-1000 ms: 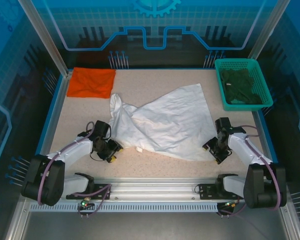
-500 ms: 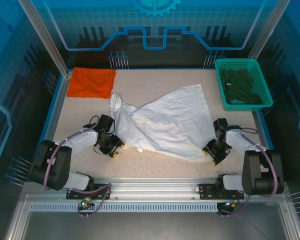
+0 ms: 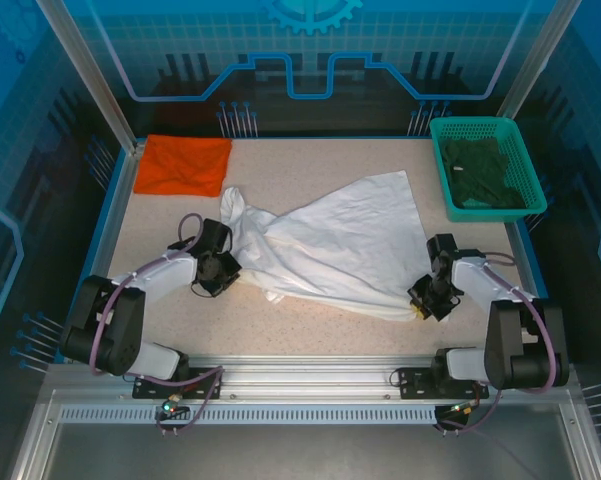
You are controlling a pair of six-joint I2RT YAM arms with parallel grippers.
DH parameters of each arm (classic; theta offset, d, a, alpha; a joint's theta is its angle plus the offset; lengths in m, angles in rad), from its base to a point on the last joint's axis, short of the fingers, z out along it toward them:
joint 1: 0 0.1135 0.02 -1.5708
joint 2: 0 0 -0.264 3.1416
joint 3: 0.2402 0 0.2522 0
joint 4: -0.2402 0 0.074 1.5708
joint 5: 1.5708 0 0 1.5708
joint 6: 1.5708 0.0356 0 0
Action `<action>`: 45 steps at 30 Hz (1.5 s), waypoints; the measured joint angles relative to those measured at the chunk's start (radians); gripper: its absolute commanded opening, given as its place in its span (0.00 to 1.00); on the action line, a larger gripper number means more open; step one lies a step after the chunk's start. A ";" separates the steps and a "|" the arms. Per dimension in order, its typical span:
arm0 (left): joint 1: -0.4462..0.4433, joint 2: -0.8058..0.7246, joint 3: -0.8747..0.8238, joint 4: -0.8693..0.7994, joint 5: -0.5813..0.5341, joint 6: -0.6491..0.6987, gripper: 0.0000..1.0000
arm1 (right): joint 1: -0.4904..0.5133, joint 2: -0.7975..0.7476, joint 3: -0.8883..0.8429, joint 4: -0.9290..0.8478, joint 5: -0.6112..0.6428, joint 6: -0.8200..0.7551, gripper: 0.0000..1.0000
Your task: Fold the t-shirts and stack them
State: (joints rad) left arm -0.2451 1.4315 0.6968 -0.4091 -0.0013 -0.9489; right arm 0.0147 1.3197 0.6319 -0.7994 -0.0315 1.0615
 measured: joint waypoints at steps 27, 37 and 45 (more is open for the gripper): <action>0.000 -0.465 0.664 -0.180 0.086 0.270 0.00 | 0.162 -0.282 0.701 -0.114 0.225 -0.230 0.00; 0.000 -0.417 1.132 -0.077 0.130 0.380 0.00 | 0.204 -0.343 1.038 -0.059 0.338 -0.342 0.00; 0.000 -0.263 1.307 -0.026 0.147 0.380 0.00 | 0.267 -0.199 1.208 -0.011 0.406 -0.411 0.00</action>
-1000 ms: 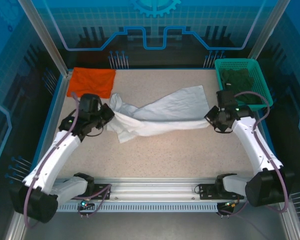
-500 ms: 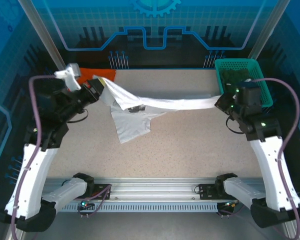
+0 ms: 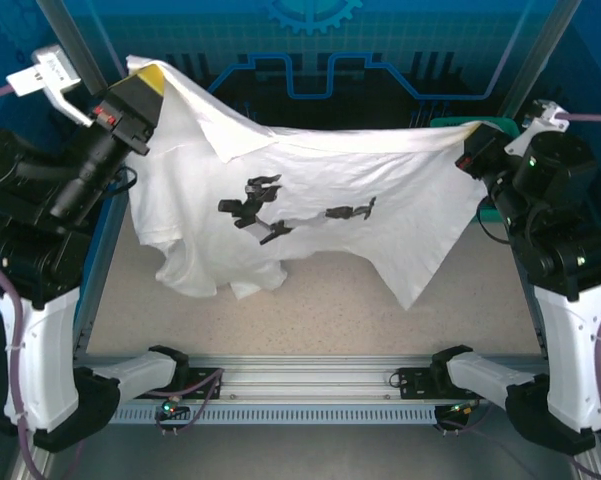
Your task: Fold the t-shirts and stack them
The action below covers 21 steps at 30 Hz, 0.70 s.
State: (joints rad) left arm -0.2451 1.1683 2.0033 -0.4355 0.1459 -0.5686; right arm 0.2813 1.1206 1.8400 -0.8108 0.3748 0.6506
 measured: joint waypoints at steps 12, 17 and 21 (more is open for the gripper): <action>0.141 0.639 0.149 -0.058 0.005 -0.112 0.25 | -0.062 0.737 0.437 -0.106 0.142 -0.041 0.08; 0.145 1.234 0.805 -0.329 -0.139 -0.110 0.92 | -0.129 1.295 0.945 -0.268 0.140 0.005 0.77; 0.151 1.307 0.776 -0.450 -0.198 -0.121 0.91 | -0.178 1.471 1.054 -0.378 0.090 0.031 0.86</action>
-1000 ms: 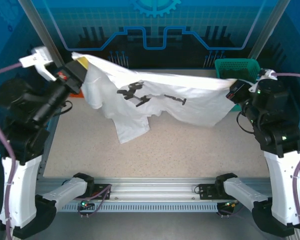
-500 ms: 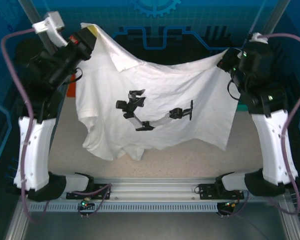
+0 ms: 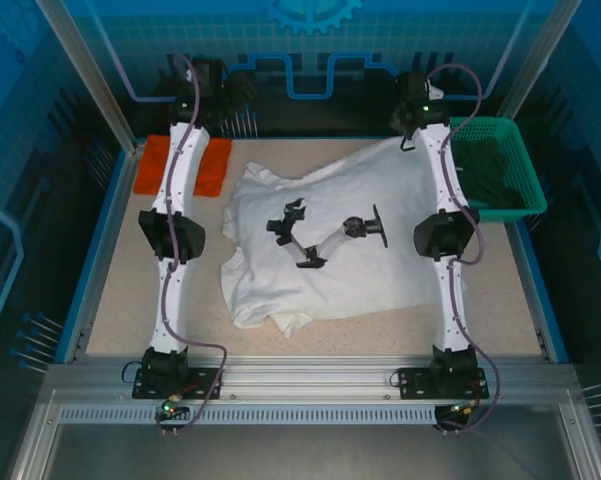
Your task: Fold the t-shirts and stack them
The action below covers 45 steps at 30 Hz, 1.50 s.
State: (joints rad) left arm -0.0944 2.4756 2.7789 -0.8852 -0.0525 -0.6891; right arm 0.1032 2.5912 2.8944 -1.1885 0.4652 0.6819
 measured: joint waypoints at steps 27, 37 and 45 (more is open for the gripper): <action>-0.204 -0.492 -1.350 0.079 -0.041 0.011 0.57 | 0.219 -0.826 -1.619 0.356 -0.293 0.090 0.75; -0.188 -0.184 -0.945 0.029 -0.156 0.090 0.59 | 0.217 -0.547 -1.439 0.366 -0.354 0.128 0.82; -0.158 0.012 -0.591 -0.037 -0.168 0.131 0.88 | 0.206 -0.448 -1.254 0.341 -0.407 0.156 0.89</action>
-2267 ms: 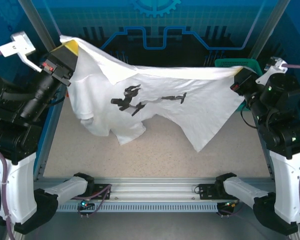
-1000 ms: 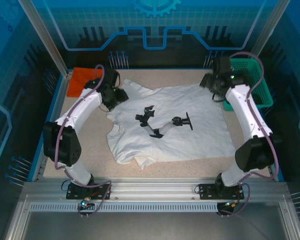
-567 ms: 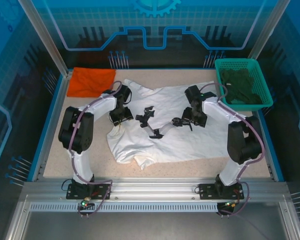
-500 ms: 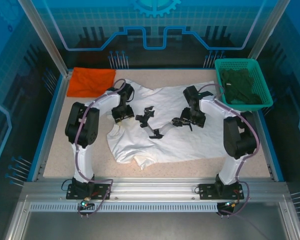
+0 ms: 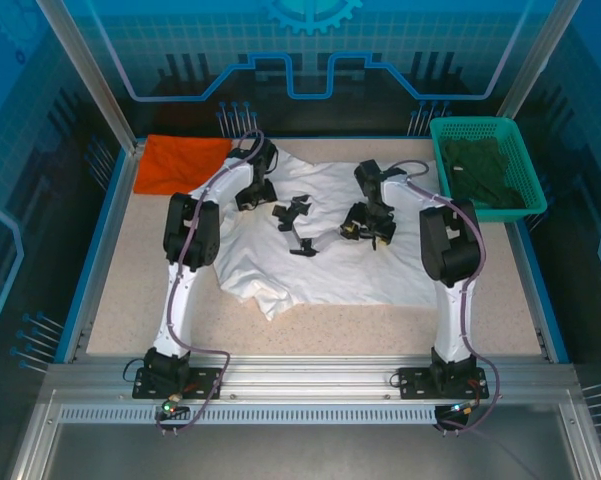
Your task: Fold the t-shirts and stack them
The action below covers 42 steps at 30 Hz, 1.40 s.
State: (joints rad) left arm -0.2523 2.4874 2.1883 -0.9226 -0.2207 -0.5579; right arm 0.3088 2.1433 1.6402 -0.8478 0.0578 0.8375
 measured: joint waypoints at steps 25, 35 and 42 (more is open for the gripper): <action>0.060 -1.217 -1.418 0.219 0.412 -0.280 0.67 | 0.460 -0.512 -0.450 0.232 -0.333 -0.129 0.49; 0.131 -1.201 -1.577 0.421 0.515 -0.382 0.64 | 0.694 -0.223 -0.180 0.174 -0.333 -0.253 0.54; 0.145 -1.099 -1.510 0.465 0.502 -0.319 0.51 | 0.708 -0.123 -0.076 0.098 -0.296 -0.263 0.54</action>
State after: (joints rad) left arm -0.1074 1.3884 0.6781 -0.4576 0.2817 -0.8764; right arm 1.0168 2.0205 1.5646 -0.7498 -0.2382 0.5743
